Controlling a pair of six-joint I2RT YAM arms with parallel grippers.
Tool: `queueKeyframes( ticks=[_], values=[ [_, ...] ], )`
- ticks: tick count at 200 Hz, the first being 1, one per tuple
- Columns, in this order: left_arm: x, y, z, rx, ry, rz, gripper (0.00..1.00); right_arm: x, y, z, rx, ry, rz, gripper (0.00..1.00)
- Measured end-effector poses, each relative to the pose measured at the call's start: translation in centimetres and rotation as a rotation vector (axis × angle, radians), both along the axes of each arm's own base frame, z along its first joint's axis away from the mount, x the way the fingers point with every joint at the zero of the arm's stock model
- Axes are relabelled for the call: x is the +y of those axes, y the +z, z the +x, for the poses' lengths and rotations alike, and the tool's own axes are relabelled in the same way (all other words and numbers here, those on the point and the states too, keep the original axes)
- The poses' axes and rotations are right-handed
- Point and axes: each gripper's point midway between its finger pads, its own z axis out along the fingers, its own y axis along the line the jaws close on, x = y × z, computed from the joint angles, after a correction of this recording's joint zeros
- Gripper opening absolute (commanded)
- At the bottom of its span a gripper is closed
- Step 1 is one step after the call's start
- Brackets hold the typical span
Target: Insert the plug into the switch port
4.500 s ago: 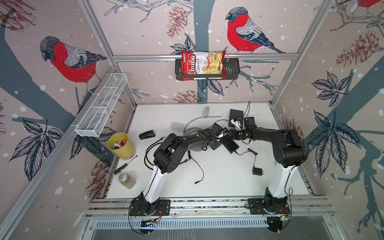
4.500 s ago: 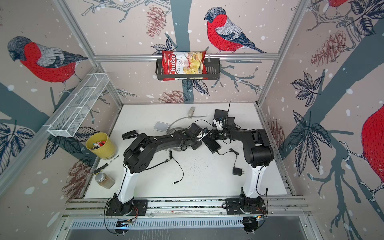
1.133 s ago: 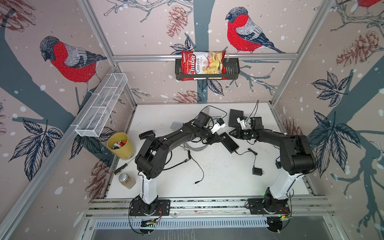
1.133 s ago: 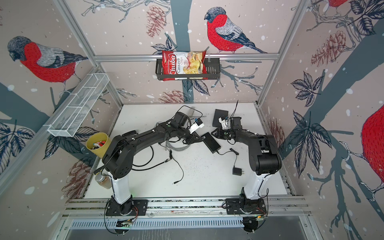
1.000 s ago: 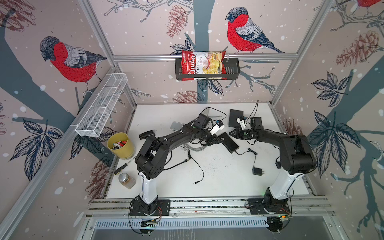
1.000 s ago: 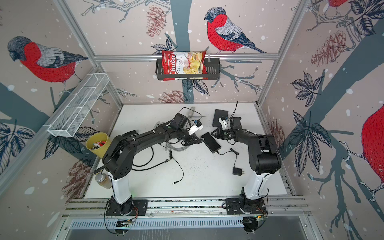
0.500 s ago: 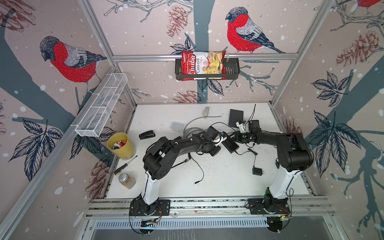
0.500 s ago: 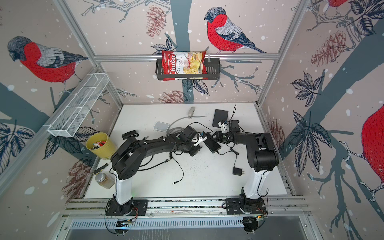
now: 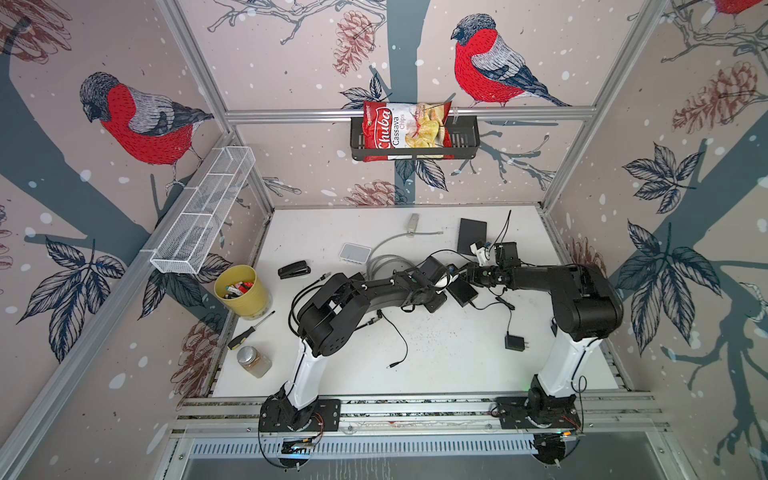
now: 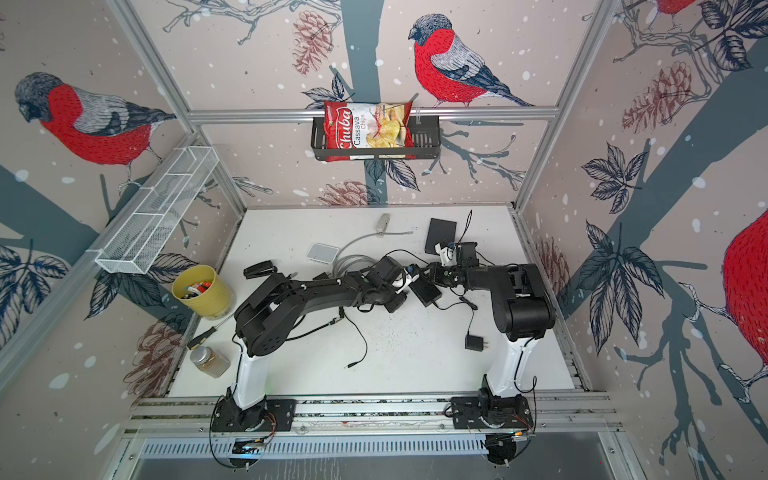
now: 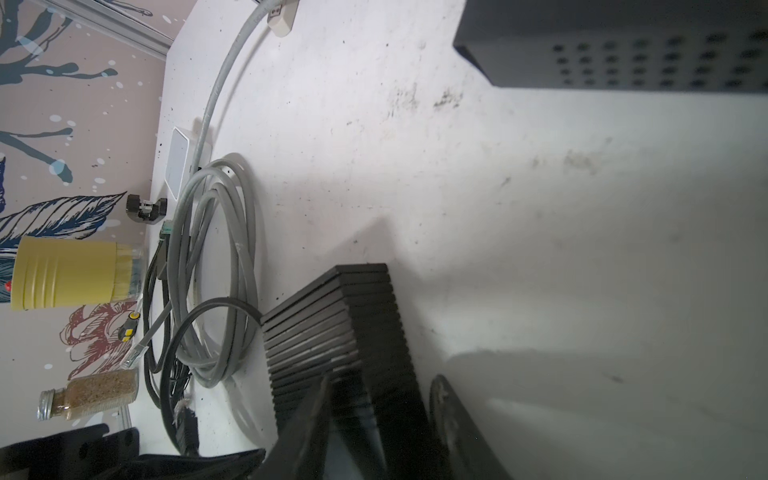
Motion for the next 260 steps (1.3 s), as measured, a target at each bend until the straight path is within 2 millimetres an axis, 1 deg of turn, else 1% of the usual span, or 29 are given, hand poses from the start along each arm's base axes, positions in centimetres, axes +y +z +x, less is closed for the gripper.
queueKeyframes(
  ticks=[20, 55, 94, 129, 217, 260],
  values=[
    [-0.5, -0.2, 0.4, -0.007, -0.006, -0.003, 0.07, 0.2, 0.0, 0.0, -0.001, 0.003, 0.001, 0.4],
    [-0.7, -0.7, 0.5, -0.006, -0.013, 0.006, 0.07, 0.3, 0.0, 0.0, -0.001, 0.006, 0.001, 0.4],
    [-0.8, -1.0, 0.6, -0.014, -0.019, 0.015, 0.08, 0.3, 0.1, 0.2, -0.003, 0.006, 0.001, 0.4],
    [-1.0, -1.1, 1.0, -0.028, -0.009, 0.025, 0.08, 0.3, 0.1, 0.2, -0.005, 0.007, 0.001, 0.39],
    [-1.1, -1.0, 0.0, -0.057, -0.022, 0.001, 0.08, 1.0, -0.1, 0.3, 0.013, -0.008, 0.019, 0.37],
    [-1.0, -1.0, 0.2, -0.071, -0.012, 0.009, 0.07, 1.2, -0.1, 0.3, -0.002, -0.003, 0.026, 0.37]
  ],
)
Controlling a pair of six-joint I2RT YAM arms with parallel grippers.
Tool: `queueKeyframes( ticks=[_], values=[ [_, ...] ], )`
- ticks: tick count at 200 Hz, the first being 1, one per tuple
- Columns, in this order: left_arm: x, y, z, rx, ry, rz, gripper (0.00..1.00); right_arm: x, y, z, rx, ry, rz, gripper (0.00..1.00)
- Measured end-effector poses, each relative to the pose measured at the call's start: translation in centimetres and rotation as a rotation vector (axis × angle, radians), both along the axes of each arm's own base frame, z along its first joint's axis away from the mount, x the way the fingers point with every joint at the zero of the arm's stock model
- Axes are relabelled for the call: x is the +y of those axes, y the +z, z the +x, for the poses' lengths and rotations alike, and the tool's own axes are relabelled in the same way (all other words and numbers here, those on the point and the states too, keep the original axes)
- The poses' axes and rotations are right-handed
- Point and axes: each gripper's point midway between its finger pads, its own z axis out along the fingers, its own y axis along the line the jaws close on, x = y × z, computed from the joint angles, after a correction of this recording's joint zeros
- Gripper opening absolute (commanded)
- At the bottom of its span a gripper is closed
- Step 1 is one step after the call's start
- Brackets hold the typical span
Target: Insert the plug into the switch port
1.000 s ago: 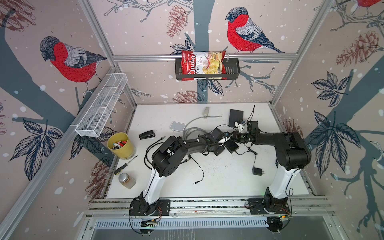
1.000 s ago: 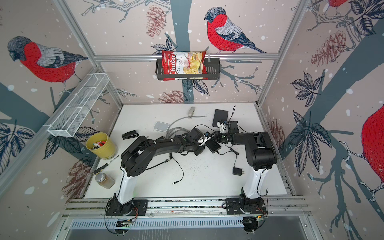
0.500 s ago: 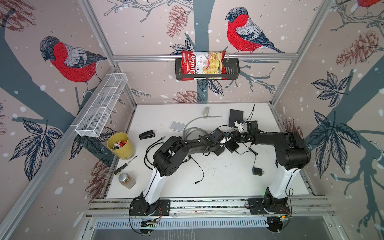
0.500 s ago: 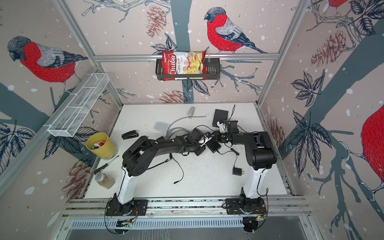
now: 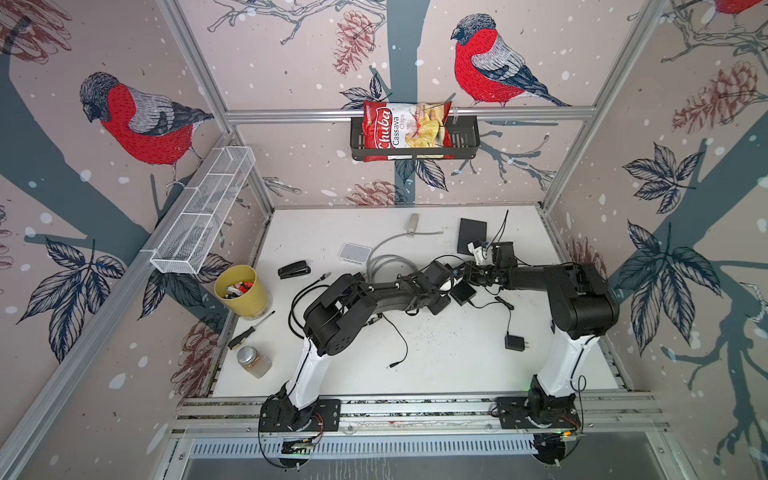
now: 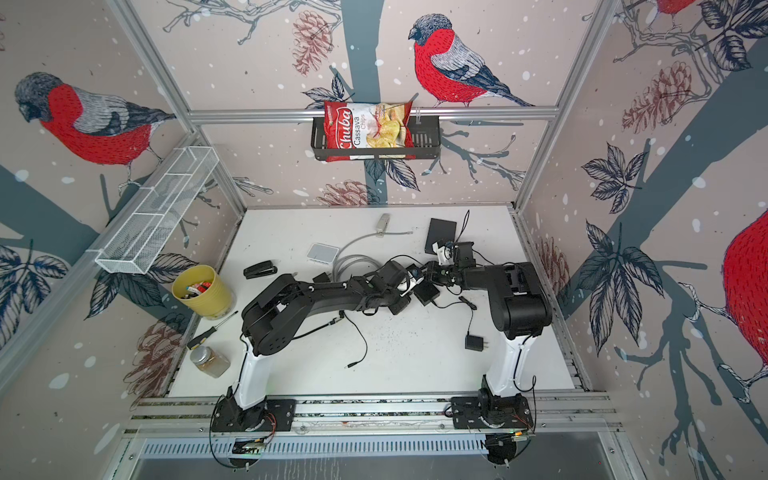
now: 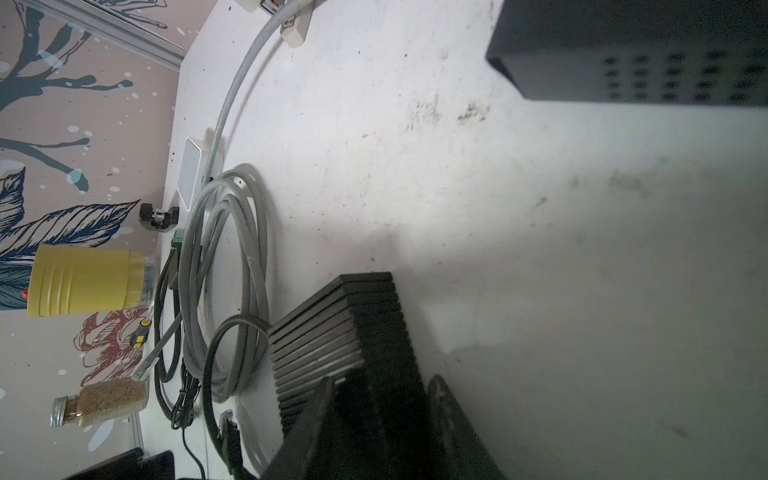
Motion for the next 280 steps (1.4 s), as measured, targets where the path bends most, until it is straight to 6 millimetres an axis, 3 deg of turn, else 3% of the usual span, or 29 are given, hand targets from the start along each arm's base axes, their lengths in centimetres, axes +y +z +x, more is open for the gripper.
queueKeyframes(
  ticks=[176, 280],
  values=[
    [0.1, 0.0, 0.8, -0.062, 0.023, -0.002, 0.07, 0.5, 0.1, 0.1, -0.039, 0.023, -0.023, 0.37],
    [-0.9, -0.4, 2.0, -0.091, 0.026, 0.027, 0.07, -0.2, 0.0, 1.0, -0.109, 0.001, -0.045, 0.35]
  ],
)
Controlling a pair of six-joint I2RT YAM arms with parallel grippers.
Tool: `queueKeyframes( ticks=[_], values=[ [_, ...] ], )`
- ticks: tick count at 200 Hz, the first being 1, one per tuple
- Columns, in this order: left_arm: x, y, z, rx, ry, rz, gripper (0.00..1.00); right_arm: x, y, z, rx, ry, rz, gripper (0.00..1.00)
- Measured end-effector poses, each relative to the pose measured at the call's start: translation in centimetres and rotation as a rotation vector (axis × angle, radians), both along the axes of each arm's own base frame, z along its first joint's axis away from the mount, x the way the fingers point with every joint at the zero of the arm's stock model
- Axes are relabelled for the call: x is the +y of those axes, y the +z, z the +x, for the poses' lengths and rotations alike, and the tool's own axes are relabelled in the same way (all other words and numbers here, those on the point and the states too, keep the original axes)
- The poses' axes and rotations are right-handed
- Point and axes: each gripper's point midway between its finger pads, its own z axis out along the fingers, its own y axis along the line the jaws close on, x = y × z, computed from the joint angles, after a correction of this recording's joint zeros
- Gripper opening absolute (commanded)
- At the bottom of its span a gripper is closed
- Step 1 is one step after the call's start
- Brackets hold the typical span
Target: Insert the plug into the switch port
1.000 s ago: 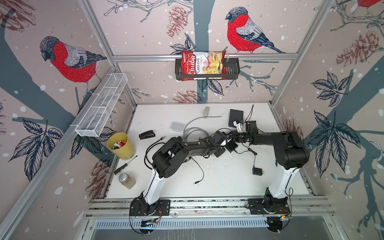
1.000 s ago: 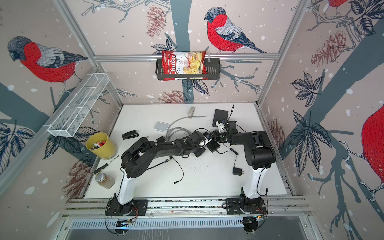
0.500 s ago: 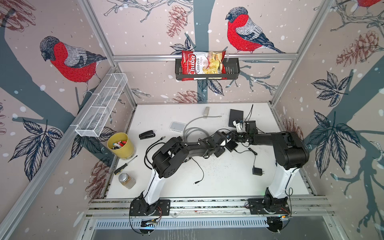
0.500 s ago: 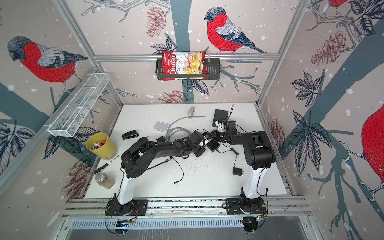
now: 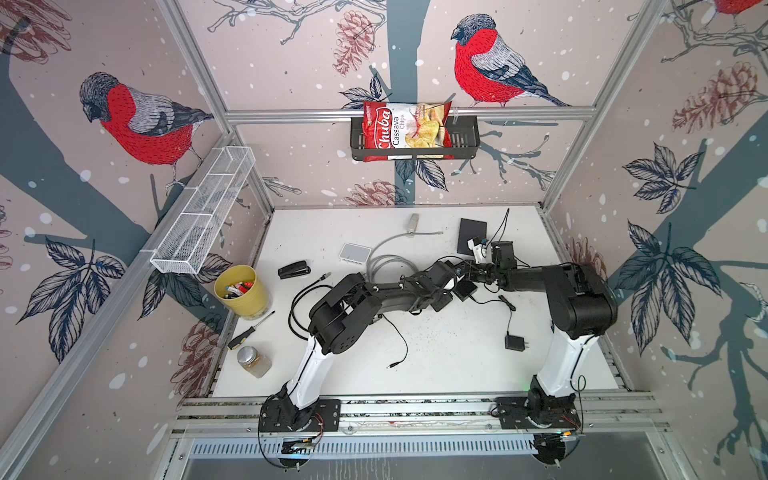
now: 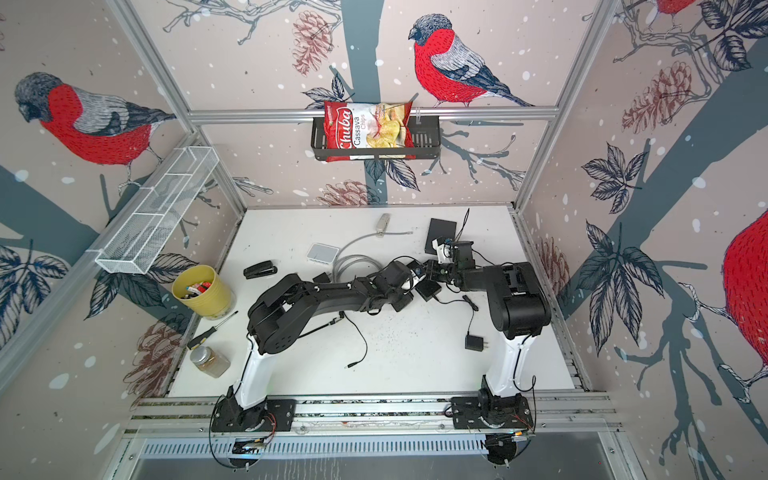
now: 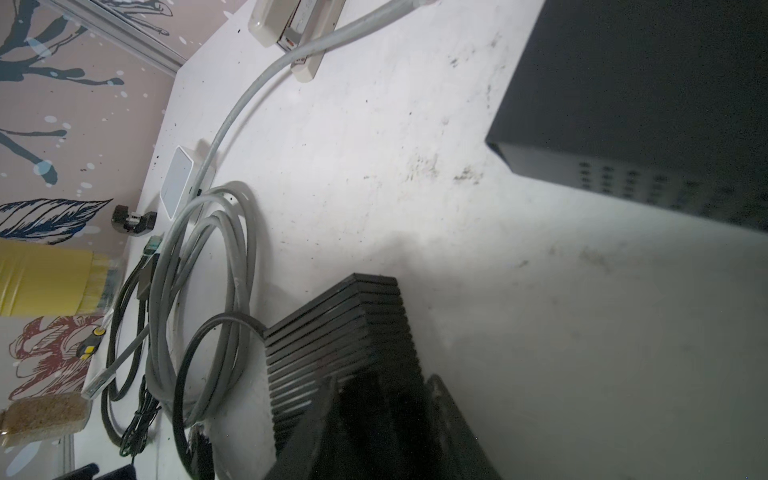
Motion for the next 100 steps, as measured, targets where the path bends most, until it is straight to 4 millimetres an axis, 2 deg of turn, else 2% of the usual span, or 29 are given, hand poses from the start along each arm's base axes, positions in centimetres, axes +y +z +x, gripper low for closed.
queueKeyframes(
  ticks=[100],
  values=[
    [-0.32, -0.27, 0.02, 0.017, -0.067, 0.086, 0.07, -0.4, 0.32, 0.12, -0.015, -0.026, -0.001, 0.35]
  ],
)
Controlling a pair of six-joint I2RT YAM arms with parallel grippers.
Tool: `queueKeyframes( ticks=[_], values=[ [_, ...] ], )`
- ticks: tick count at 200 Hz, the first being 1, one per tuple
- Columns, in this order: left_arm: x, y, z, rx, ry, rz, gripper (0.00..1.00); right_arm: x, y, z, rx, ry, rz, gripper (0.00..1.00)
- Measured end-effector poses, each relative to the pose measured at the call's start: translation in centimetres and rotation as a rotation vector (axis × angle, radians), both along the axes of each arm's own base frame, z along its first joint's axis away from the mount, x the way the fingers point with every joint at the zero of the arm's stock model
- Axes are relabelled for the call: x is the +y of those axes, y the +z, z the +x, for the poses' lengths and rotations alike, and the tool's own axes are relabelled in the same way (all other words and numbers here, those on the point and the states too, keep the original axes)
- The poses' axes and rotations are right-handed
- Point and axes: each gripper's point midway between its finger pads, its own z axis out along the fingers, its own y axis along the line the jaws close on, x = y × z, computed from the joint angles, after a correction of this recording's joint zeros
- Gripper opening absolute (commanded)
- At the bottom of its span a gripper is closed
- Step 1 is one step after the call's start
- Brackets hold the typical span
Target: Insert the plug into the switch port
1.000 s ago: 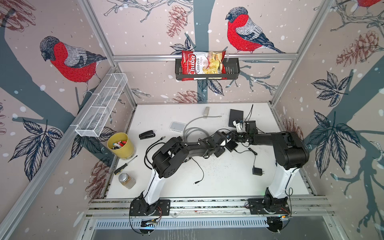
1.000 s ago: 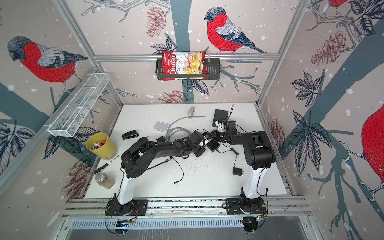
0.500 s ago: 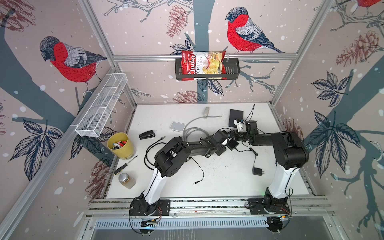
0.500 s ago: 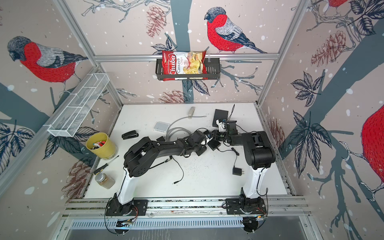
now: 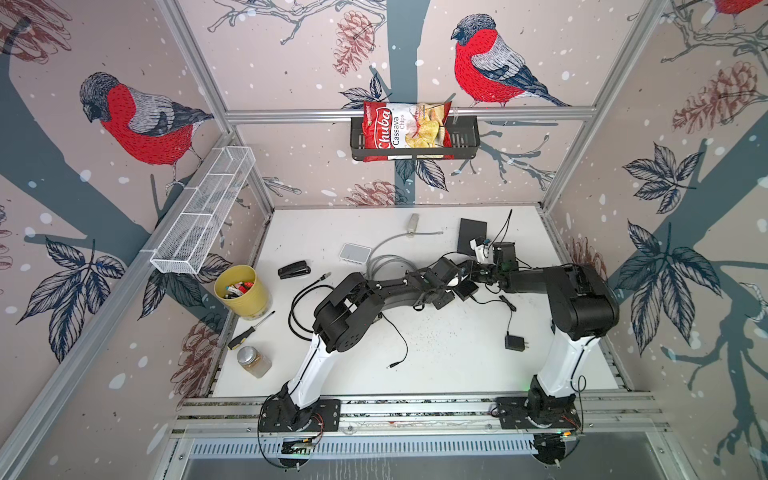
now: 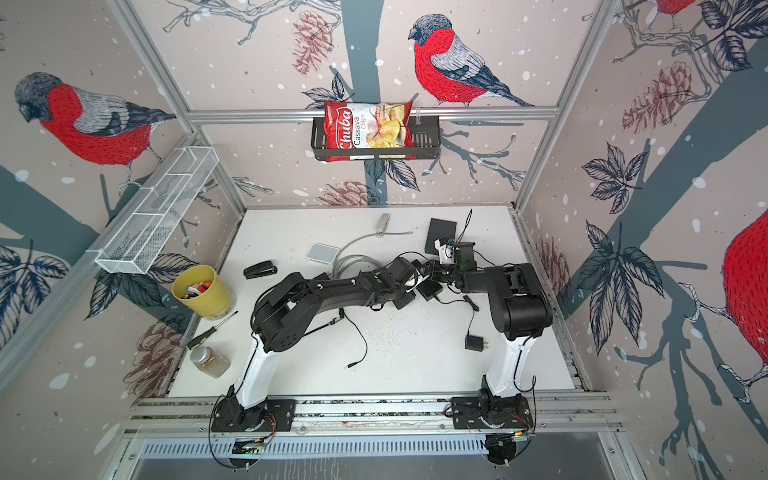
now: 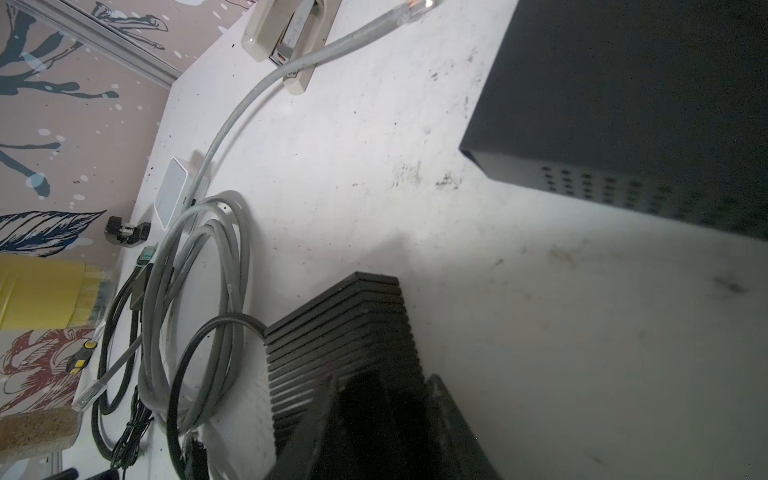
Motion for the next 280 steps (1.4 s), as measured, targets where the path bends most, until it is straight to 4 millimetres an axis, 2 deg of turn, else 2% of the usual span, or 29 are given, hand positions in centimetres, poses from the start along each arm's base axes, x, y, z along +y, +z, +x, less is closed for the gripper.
queueKeyframes(
  ticks=[173, 280],
  values=[
    [0.45, 0.19, 0.15, 0.047, -0.038, 0.089, 0.07, -0.1, 0.0, 0.09, 0.014, -0.021, 0.017, 0.33],
    [0.24, 0.48, 0.25, 0.038, -0.016, 0.068, 0.07, -0.02, -0.04, 0.03, 0.03, -0.045, 0.047, 0.33]
  ],
)
